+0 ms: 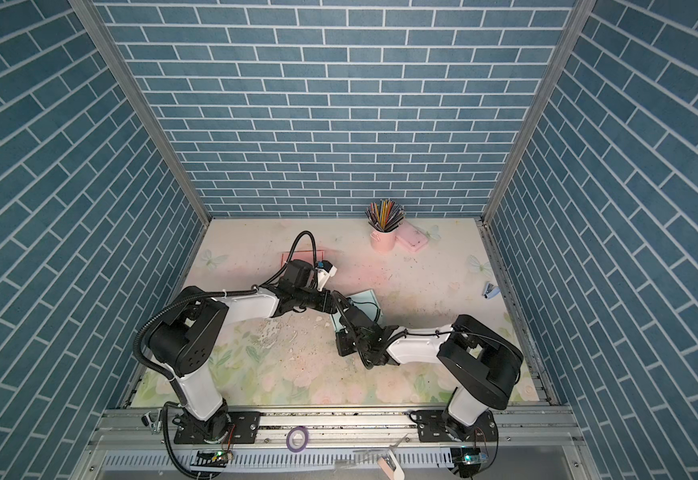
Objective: Fold the paper box
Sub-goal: 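Slide the light-blue box beside the pink box with both grippers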
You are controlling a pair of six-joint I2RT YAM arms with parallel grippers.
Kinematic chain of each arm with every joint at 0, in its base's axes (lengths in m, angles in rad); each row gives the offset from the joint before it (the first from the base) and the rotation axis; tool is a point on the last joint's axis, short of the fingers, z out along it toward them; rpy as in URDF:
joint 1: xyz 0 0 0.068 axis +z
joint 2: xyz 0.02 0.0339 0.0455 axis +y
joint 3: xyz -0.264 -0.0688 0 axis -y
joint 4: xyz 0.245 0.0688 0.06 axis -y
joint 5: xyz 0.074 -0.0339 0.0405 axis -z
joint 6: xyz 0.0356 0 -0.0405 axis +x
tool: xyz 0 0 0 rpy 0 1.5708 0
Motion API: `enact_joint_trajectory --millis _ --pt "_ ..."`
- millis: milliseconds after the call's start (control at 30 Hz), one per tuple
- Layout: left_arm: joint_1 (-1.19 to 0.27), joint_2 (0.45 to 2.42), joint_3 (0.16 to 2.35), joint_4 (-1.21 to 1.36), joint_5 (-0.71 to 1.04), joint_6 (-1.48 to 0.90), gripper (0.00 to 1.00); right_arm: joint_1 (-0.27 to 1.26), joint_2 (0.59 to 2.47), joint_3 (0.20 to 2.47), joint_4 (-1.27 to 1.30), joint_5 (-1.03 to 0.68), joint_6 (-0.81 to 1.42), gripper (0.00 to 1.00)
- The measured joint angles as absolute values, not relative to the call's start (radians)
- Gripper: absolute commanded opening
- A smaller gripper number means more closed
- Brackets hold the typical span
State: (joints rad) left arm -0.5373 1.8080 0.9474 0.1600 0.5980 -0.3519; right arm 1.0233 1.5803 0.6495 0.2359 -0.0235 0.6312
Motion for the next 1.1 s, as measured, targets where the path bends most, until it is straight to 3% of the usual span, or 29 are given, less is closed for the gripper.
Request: enact_joint_trajectory --millis 133,300,467,767,1100 --pt "-0.528 1.768 0.971 0.089 0.570 -0.338 0.97 1.034 1.463 0.593 0.263 -0.020 0.622 0.25" --pt "-0.528 1.650 0.982 0.014 0.516 -0.318 0.97 1.004 1.267 0.578 0.204 -0.006 0.609 0.36" --pt "-0.535 1.509 0.886 0.005 0.467 -0.338 0.87 0.827 1.163 0.598 0.090 -0.062 0.595 0.42" --pt "-0.630 1.359 0.681 0.006 0.404 -0.443 0.66 0.575 1.244 0.685 -0.039 -0.234 0.565 0.54" --pt "-0.662 1.434 0.672 0.089 0.397 -0.506 0.64 0.504 1.410 0.707 -0.021 -0.342 0.552 0.58"
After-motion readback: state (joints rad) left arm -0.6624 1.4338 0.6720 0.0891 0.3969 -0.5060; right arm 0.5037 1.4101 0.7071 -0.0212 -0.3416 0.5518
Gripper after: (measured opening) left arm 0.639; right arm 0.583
